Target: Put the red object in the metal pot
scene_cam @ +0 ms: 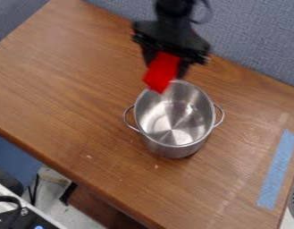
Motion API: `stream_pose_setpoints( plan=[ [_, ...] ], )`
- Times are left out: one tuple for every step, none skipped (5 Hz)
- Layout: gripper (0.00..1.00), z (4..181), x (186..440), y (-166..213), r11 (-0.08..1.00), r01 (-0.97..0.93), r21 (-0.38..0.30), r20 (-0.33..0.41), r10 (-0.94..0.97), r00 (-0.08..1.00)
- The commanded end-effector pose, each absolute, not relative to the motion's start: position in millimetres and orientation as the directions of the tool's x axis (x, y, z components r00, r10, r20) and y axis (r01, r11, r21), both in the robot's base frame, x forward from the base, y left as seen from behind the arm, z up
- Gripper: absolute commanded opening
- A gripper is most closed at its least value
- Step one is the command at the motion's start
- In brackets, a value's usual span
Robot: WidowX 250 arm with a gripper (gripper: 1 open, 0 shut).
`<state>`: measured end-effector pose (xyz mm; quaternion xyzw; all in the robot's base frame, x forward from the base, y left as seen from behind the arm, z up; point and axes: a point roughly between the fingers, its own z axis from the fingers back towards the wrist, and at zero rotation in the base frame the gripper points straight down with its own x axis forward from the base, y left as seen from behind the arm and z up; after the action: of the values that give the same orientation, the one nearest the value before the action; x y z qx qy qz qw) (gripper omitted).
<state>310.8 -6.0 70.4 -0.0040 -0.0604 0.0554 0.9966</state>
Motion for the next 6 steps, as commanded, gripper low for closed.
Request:
stream_pose_setpoints(
  plan=[
    [0.00,66.5,313,11,0.999,-0.035,-0.019,0.151,0.037,0.988],
    [0.00,67.0,304,1,0.995,-0.089,-0.051,0.178,0.097,0.979],
    [0.00,80.8,299,7,0.985,-0.168,-0.049,0.189,0.174,0.966],
    [0.00,94.3,294,15,0.963,-0.261,-0.066,0.214,0.269,0.939],
    [0.00,93.9,300,22,0.976,-0.198,-0.094,0.222,0.214,0.951],
    [0.00,88.5,306,25,0.987,-0.113,-0.118,0.217,0.137,0.966]
  ],
)
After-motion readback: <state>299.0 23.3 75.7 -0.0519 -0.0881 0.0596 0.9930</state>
